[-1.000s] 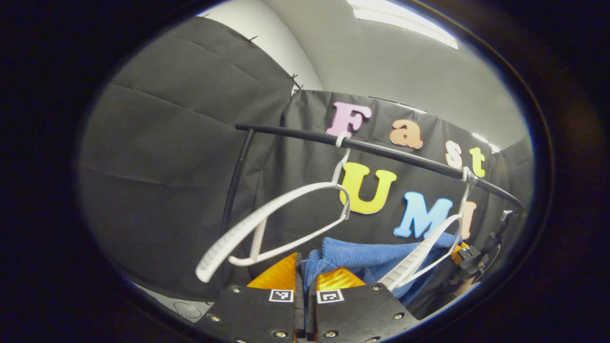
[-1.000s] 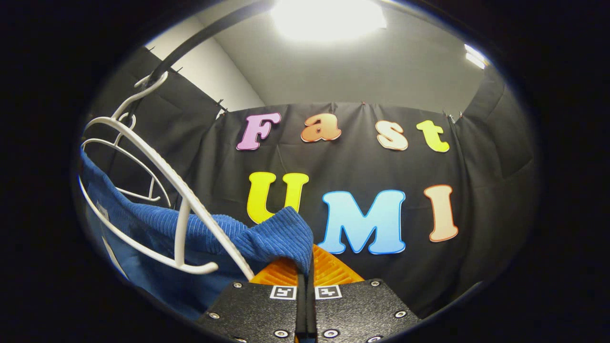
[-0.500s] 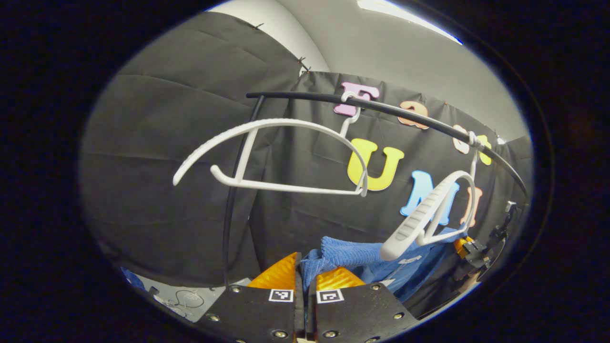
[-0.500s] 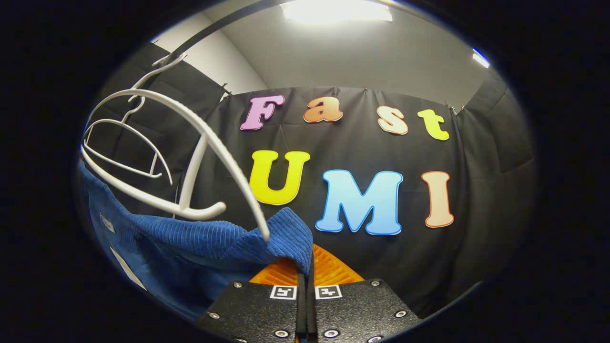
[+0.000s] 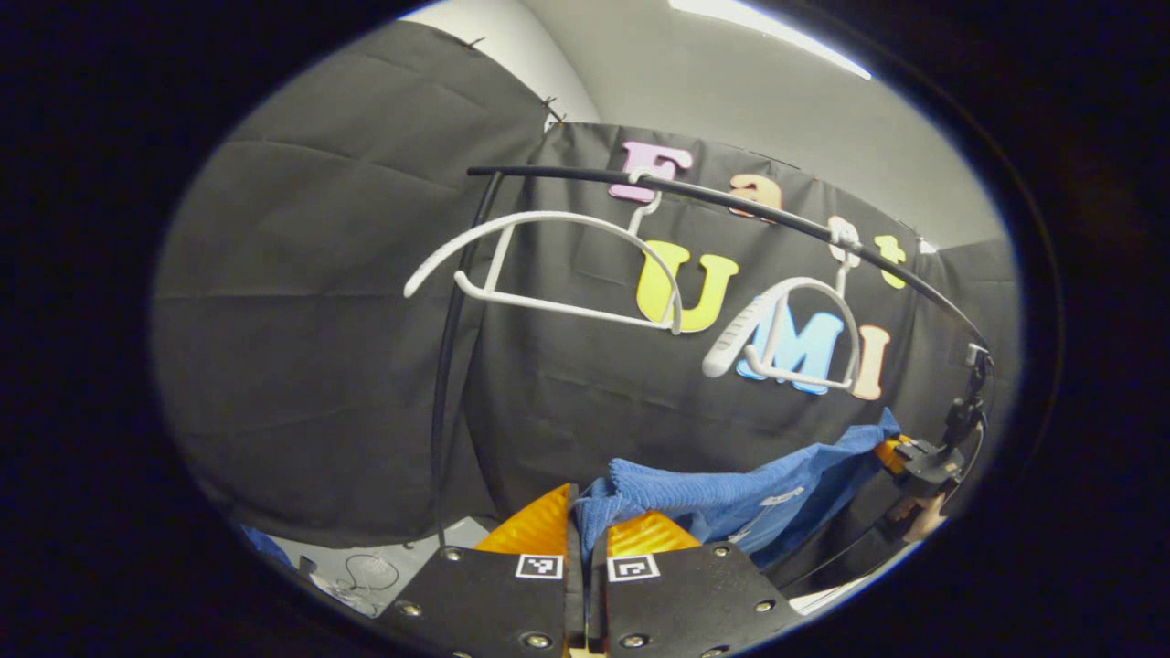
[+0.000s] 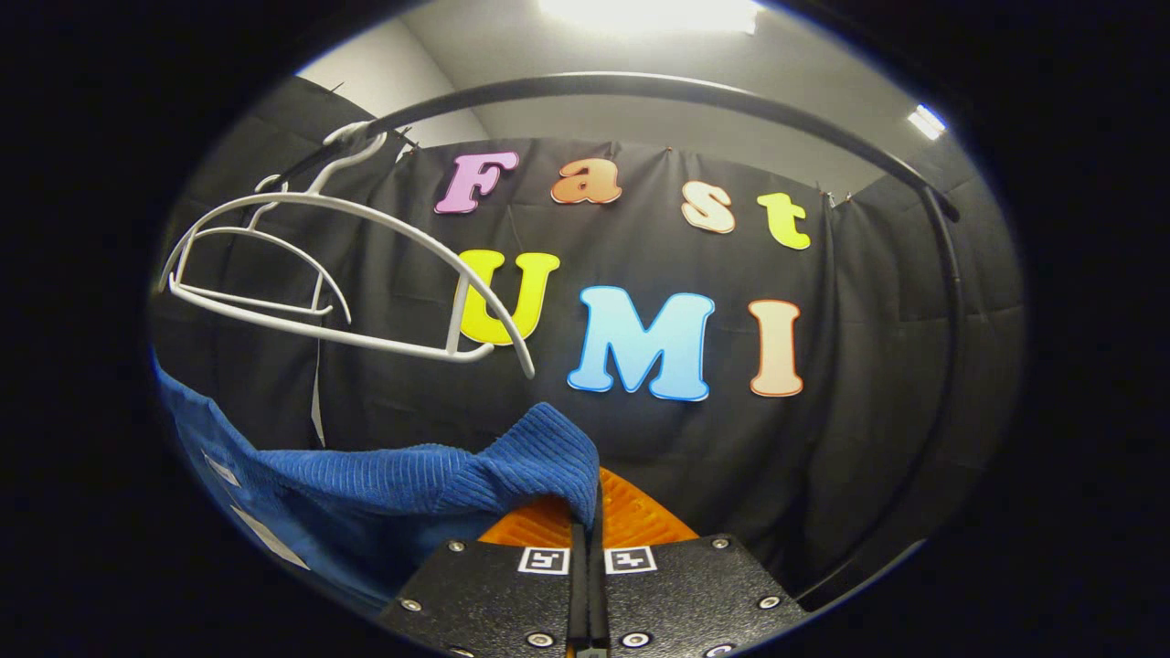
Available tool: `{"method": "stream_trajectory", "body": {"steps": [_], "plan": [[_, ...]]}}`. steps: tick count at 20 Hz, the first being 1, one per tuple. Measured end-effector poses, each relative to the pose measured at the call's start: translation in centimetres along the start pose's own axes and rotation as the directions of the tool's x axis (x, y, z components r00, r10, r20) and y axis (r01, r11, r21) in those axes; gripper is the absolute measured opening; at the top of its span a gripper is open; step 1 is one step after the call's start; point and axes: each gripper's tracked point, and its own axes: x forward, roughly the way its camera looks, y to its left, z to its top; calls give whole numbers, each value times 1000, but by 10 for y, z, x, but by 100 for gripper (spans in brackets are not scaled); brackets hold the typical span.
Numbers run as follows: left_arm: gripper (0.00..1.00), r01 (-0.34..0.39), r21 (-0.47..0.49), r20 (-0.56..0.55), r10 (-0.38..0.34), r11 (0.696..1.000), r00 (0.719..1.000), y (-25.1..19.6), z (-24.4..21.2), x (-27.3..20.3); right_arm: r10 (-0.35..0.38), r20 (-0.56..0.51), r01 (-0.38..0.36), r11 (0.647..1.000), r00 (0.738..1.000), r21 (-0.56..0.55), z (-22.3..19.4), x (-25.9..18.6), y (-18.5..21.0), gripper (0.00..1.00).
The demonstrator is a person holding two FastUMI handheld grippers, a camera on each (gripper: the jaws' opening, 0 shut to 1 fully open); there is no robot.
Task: Grasp the clothes on the hanger with both hands and then place them into the laundry hamper below.
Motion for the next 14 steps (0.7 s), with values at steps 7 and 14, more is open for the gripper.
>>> {"method": "stream_trajectory", "body": {"steps": [7, 14], "plan": [[3, 197, 87, -42, -194, 977, 980, -5, 2, -39, -92, -82, 98, 993, 992, 66, 13, -108, 11, 0], [2, 260, 66, -152, -248, 963, 957, -29, -50, -68, 4, -223, 33, 987, 975, 160, -25, -190, 58, 0]]}}
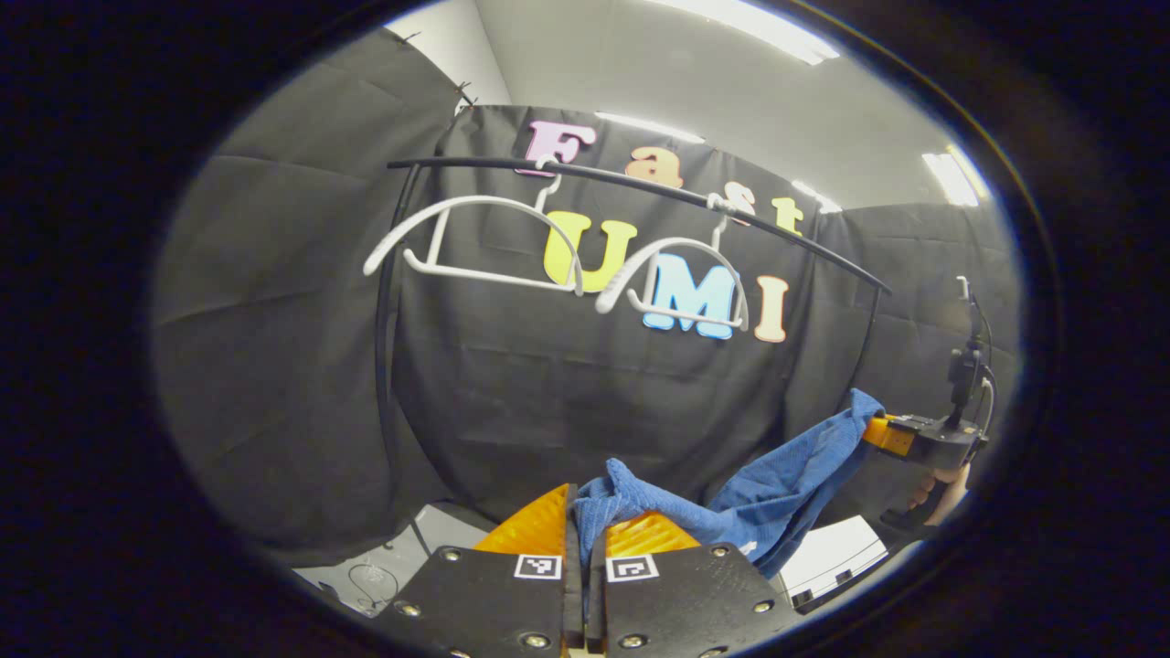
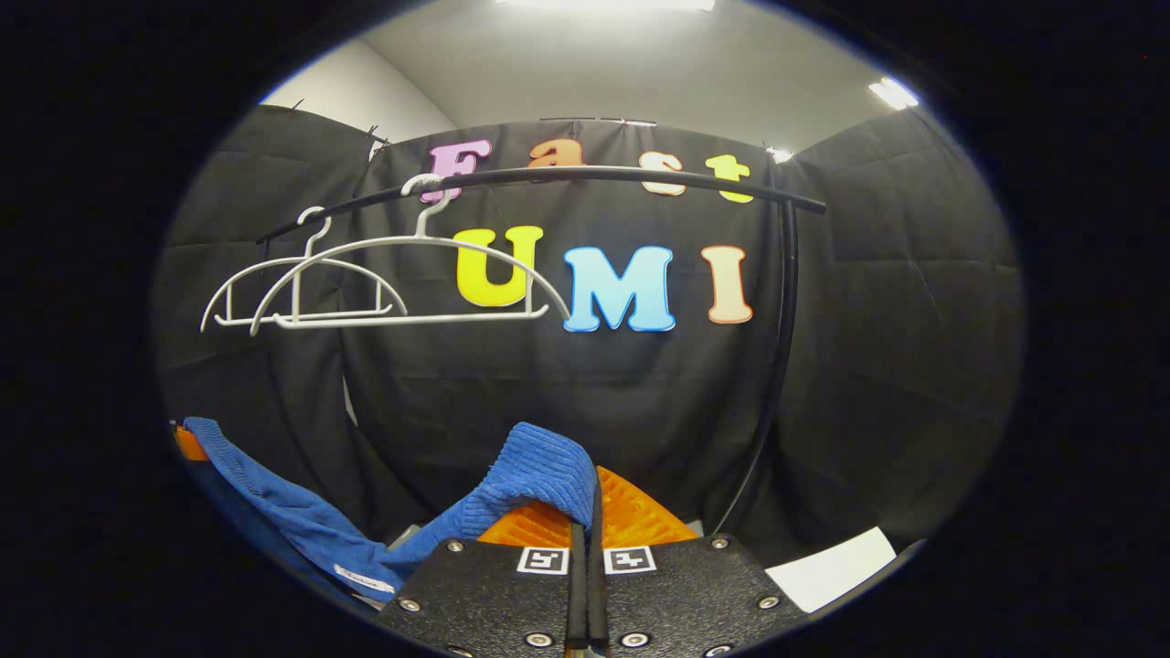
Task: Grasp the clothes on the hanger with both hands and then place them into the laundry hamper below.
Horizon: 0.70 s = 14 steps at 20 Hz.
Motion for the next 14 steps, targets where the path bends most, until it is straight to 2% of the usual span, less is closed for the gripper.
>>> {"method": "stream_trajectory", "body": {"steps": [4, 7, 10, 14], "plan": [[3, -25, -2, -94, 24, 1000, 995, -27, -45, -3, 62, -165, -52, 996, 984, 67, -70, -23, -5, 0], [0, -49, 21, -145, 52, 999, 988, -46, -70, -4, 85, -217, -64, 993, 972, 102, -94, -33, -19, 0], [3, -95, 65, -184, 105, 993, 977, -57, -91, 3, 154, -262, -114, 980, 953, 161, -116, -49, -25, 0], [3, -122, 96, -240, 142, 988, 960, -72, -113, 14, 191, -309, -136, 972, 932, 191, -143, -60, -45, 0]]}}
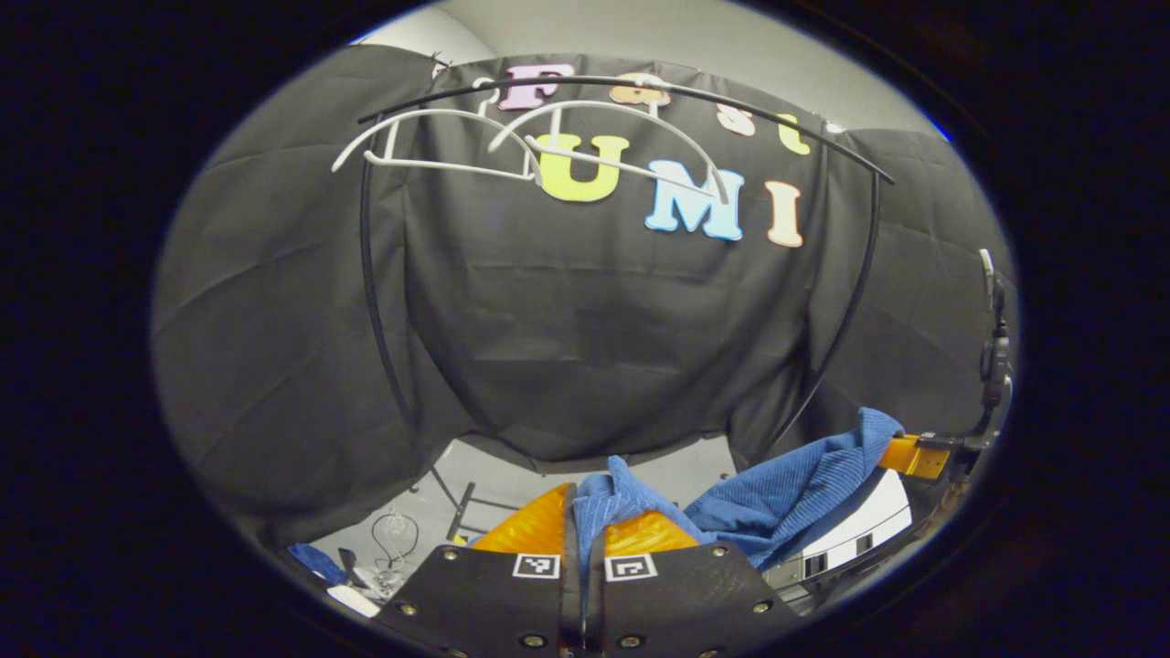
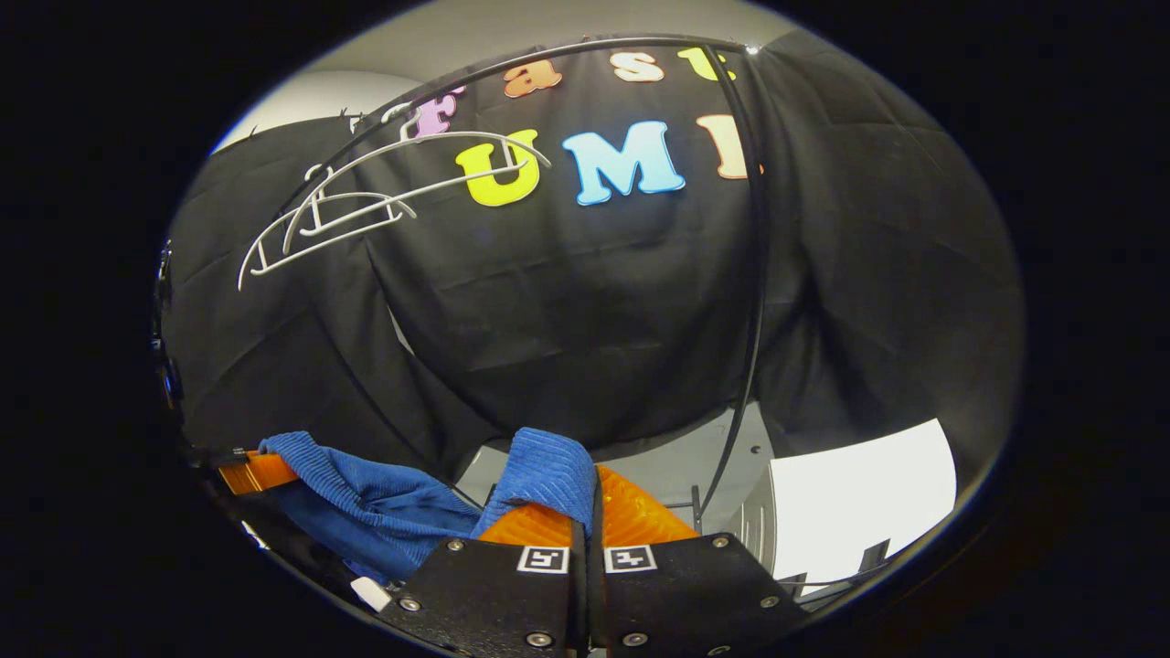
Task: Grasp the clothes on the hanger with both hands and then place them into the laundry hamper below.
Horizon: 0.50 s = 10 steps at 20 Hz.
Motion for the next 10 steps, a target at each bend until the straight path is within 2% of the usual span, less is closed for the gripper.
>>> {"method": "stream_trajectory", "body": {"steps": [4, 10], "plan": [[3, -32, -13, -54, 31, 999, 998, -13, -26, 1, 20, -77, -17, 999, 997, 39, -31, -3, -10, 0], [3, -37, 4, -113, 37, 999, 993, -12, -72, 8, -11, -152, 24, 996, 988, 87, -69, 2, -13, 0]]}}
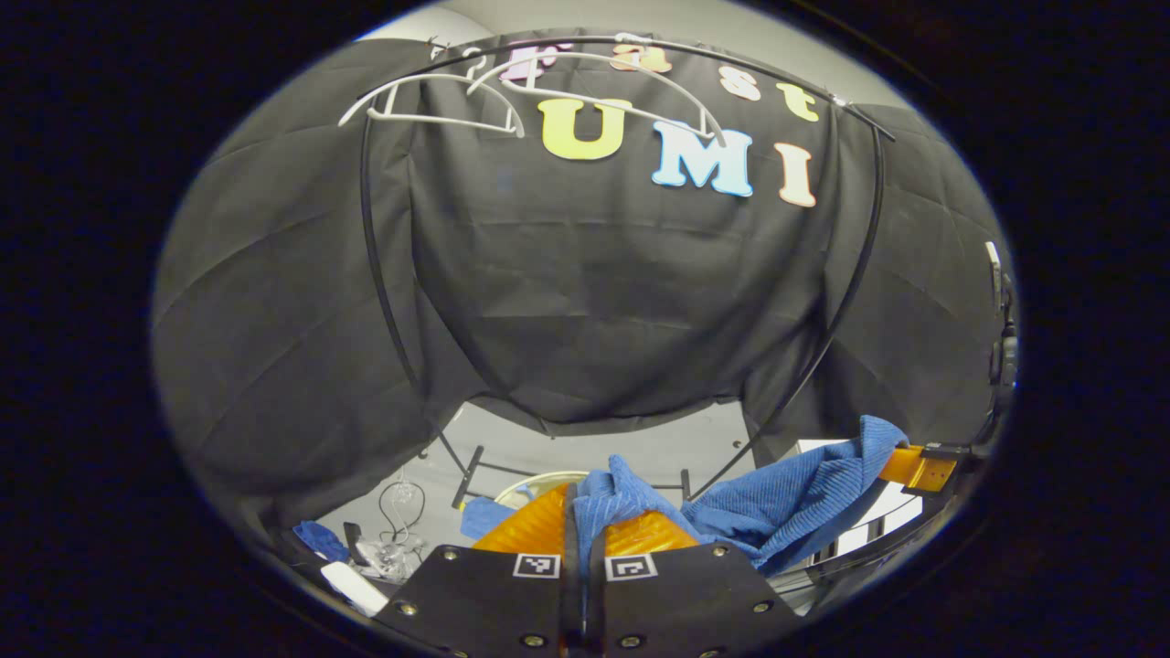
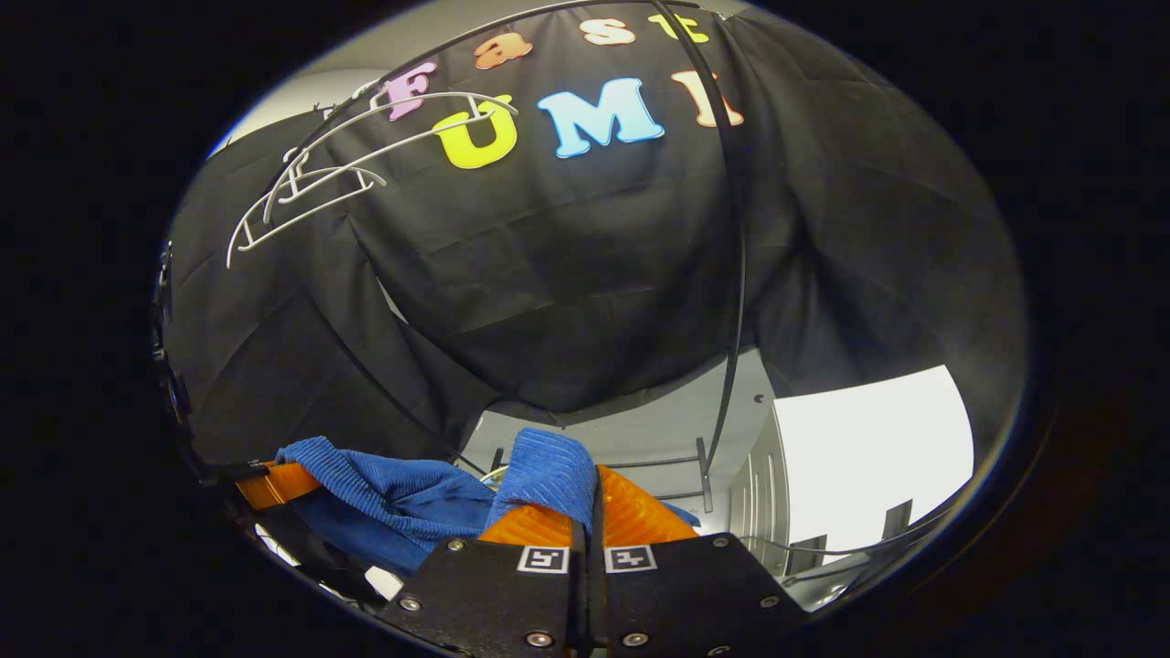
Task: Grasp the clothes on the hanger with both hands and then place them into the laundry hamper below.
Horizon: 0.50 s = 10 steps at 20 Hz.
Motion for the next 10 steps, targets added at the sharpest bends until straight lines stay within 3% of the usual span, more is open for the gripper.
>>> {"method": "stream_trajectory", "body": {"steps": [10], "plan": [[3, 89, 96, -82, -81, 991, 993, 44, -39, 68, -129, -105, 127, 992, 986, -24, -46, 48, 11, 0]]}}
